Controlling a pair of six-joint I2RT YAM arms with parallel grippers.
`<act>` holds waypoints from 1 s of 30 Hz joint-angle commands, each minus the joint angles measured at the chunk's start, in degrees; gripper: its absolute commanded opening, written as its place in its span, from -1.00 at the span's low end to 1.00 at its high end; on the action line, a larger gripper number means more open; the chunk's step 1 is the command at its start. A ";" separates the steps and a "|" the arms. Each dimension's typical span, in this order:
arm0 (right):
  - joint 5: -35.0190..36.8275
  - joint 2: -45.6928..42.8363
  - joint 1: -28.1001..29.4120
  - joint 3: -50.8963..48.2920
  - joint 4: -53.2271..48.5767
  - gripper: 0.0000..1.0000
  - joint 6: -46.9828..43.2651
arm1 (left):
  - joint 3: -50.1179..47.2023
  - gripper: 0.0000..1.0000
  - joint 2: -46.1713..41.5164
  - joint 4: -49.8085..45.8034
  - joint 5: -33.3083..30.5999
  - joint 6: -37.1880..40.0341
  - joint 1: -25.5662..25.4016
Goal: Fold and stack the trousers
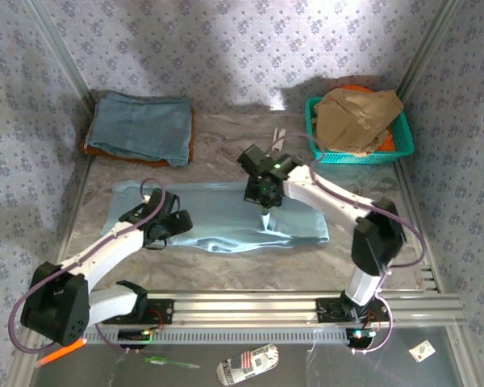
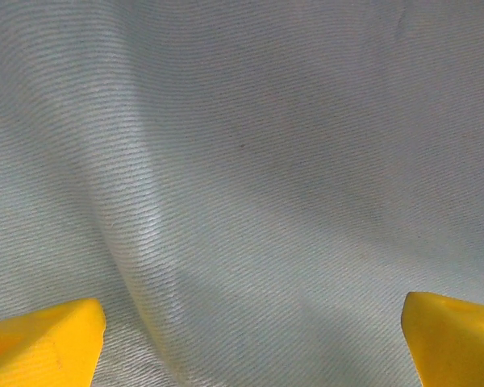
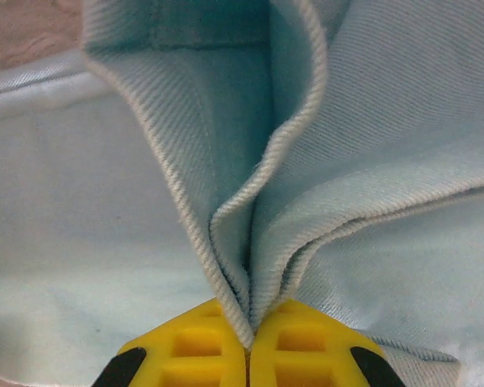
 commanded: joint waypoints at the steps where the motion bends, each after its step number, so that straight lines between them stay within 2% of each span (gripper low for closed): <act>1: 2.30 5.94 2.06 6.61 -2.70 -1.00 1.89 | -0.40 0.89 -0.45 1.71 1.40 0.88 0.28; 8: 1.23 15.85 3.13 15.53 -5.45 -1.00 1.99 | -0.28 0.88 -1.27 1.47 2.10 1.38 0.28; 13: -2.67 21.18 4.24 19.56 -5.47 -0.99 1.36 | -0.39 0.89 -1.38 1.96 3.28 1.42 0.34; 14: -4.08 21.93 4.41 20.28 -5.39 -0.81 0.90 | -0.23 0.89 -1.38 1.76 3.43 1.46 0.37; 15: -6.15 22.40 4.62 21.01 -5.18 -0.48 -0.04 | 0.05 0.90 -1.59 1.29 3.70 1.70 0.37; 16: -7.87 22.35 4.77 21.92 -5.28 -0.23 -1.30 | 0.45 0.91 -1.93 0.63 3.87 2.10 0.37; 17: -8.48 21.63 5.03 22.51 -5.66 -0.12 -2.35 | 0.89 0.92 -2.44 -0.24 3.94 2.38 0.37; 20: -7.80 15.55 5.33 22.24 -7.11 0.10 -4.98 | 2.69 0.93 -5.16 -3.23 4.03 3.31 0.46; 25: -5.99 -1.72 1.90 11.20 -3.30 0.16 -8.00 | 7.53 0.87 -8.48 -6.12 4.81 4.27 -1.07; 28: -4.97 -10.91 -3.48 1.16 -1.98 0.15 -8.69 | 12.81 0.80 -4.49 -6.97 2.31 5.69 -6.66; 30: -6.75 -15.81 -8.13 -5.68 -0.31 0.13 -8.83 | 17.35 0.78 0.64 -7.66 -0.14 6.81 -11.32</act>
